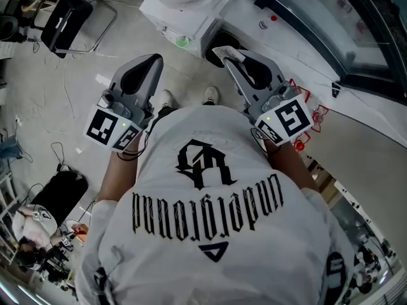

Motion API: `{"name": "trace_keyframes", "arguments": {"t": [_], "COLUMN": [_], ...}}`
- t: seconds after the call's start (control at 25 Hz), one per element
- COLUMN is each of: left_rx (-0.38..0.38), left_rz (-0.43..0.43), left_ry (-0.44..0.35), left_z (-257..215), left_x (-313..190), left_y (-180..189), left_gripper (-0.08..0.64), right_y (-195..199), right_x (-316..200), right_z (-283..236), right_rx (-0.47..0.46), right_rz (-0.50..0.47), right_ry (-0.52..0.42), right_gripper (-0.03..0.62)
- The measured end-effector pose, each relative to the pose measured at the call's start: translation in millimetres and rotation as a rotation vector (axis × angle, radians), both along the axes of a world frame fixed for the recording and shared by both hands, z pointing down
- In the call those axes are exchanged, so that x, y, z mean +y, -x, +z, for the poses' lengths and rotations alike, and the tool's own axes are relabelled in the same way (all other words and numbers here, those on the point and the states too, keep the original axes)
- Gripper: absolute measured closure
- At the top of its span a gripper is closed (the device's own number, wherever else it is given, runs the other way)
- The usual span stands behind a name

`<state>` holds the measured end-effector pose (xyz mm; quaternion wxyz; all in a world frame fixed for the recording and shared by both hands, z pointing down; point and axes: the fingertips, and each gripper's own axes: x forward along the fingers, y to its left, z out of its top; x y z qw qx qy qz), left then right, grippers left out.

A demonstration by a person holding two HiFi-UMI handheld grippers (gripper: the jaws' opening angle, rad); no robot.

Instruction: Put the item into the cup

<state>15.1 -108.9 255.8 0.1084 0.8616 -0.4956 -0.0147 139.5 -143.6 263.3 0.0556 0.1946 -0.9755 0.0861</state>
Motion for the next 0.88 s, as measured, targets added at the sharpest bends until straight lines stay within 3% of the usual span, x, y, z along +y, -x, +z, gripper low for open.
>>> {"name": "trace_keyframes", "arguments": {"t": [0.88], "left_rx": [0.018], "left_rz": [0.260], "left_ry": [-0.029], "left_z": [-8], "left_x": [42], "left_y": [132], "left_gripper": [0.546], "right_y": [129], "right_x": [56], "right_z": [-11], "right_rx": [0.023], "right_rz": [0.250], "right_ry": [-0.048], "right_gripper": [0.525]}}
